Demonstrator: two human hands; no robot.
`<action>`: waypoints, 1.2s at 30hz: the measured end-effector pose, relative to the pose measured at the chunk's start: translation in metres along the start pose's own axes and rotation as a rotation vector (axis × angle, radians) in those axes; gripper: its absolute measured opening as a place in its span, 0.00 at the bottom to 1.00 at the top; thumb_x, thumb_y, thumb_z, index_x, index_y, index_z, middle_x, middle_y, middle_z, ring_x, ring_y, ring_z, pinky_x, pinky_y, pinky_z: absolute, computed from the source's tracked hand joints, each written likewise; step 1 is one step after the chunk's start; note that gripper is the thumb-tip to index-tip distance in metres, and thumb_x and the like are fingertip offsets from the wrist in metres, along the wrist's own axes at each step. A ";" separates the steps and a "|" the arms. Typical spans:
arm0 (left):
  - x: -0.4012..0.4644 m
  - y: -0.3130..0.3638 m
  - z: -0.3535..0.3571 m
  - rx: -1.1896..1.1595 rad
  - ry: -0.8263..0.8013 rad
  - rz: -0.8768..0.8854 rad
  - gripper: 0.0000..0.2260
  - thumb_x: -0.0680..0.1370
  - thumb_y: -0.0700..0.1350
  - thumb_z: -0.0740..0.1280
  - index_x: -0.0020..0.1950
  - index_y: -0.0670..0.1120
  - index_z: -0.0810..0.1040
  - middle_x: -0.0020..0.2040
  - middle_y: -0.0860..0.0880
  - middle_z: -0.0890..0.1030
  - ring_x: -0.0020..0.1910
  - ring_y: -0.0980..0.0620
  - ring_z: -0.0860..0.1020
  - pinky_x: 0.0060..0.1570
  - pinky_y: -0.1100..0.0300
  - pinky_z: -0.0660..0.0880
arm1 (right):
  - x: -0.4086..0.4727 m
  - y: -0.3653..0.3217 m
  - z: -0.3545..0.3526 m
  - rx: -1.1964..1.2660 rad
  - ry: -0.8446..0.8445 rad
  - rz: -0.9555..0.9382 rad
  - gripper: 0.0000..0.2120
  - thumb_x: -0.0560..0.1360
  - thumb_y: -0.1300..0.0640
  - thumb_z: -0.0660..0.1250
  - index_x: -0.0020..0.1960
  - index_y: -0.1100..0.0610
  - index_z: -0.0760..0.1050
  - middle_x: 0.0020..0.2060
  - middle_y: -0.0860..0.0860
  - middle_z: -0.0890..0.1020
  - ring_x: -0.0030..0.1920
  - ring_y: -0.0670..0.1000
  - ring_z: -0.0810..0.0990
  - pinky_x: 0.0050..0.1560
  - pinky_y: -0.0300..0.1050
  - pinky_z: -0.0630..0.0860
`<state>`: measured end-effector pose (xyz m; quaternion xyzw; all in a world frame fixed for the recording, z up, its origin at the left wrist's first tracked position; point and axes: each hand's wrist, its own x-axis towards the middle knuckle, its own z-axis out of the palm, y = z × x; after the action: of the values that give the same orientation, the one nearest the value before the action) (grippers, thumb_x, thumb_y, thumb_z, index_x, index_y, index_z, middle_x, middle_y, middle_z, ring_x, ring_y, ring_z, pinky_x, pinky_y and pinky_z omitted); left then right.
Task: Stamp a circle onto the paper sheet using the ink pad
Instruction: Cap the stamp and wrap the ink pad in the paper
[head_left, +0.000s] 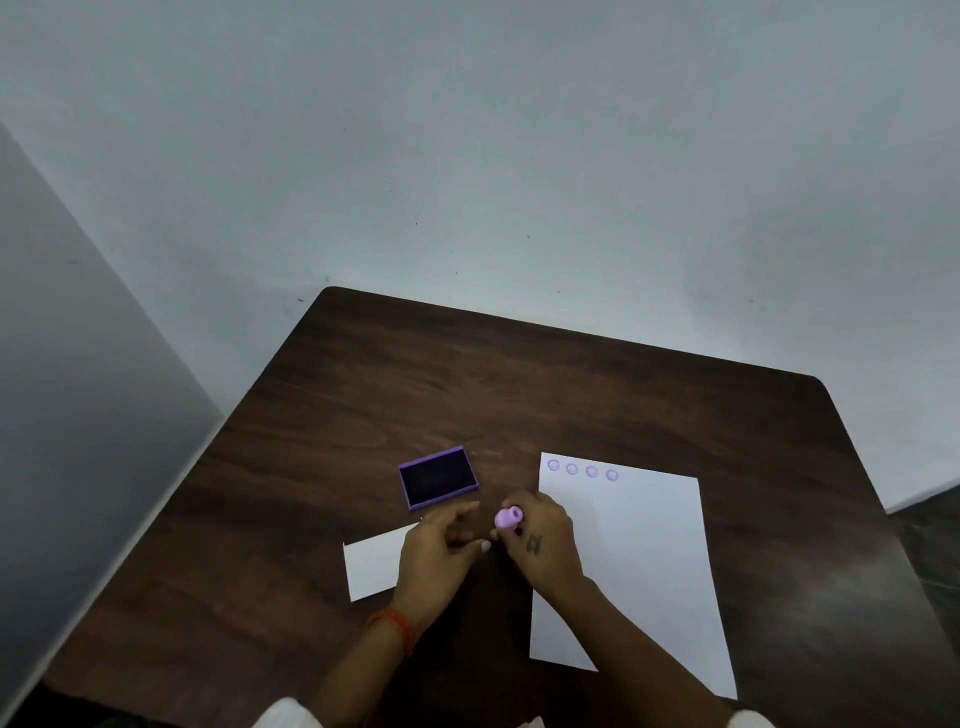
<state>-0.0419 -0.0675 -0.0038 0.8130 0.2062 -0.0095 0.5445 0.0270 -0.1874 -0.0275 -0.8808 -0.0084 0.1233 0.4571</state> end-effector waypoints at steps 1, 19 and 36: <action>0.000 -0.001 -0.001 0.004 0.005 -0.003 0.22 0.70 0.40 0.73 0.63 0.49 0.74 0.60 0.48 0.80 0.51 0.57 0.78 0.53 0.65 0.73 | 0.001 0.002 0.001 -0.010 -0.020 0.019 0.14 0.75 0.51 0.60 0.36 0.57 0.75 0.34 0.52 0.79 0.31 0.44 0.73 0.34 0.33 0.68; -0.022 -0.032 -0.057 0.202 0.515 -0.216 0.18 0.74 0.41 0.69 0.62 0.48 0.74 0.65 0.44 0.74 0.65 0.44 0.69 0.63 0.48 0.69 | -0.029 -0.039 0.031 -0.176 -0.267 -0.176 0.15 0.71 0.55 0.71 0.57 0.53 0.76 0.56 0.50 0.80 0.56 0.49 0.79 0.60 0.32 0.67; -0.028 -0.029 -0.047 0.040 0.368 -0.431 0.22 0.75 0.41 0.67 0.68 0.42 0.69 0.66 0.39 0.69 0.63 0.41 0.71 0.67 0.48 0.69 | -0.032 -0.042 0.050 -0.183 -0.285 -0.102 0.19 0.72 0.57 0.70 0.63 0.54 0.74 0.63 0.52 0.77 0.61 0.51 0.76 0.62 0.41 0.72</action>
<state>-0.0876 -0.0258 -0.0032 0.7489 0.4695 0.0184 0.4673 -0.0112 -0.1273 -0.0142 -0.8908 -0.1290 0.2220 0.3750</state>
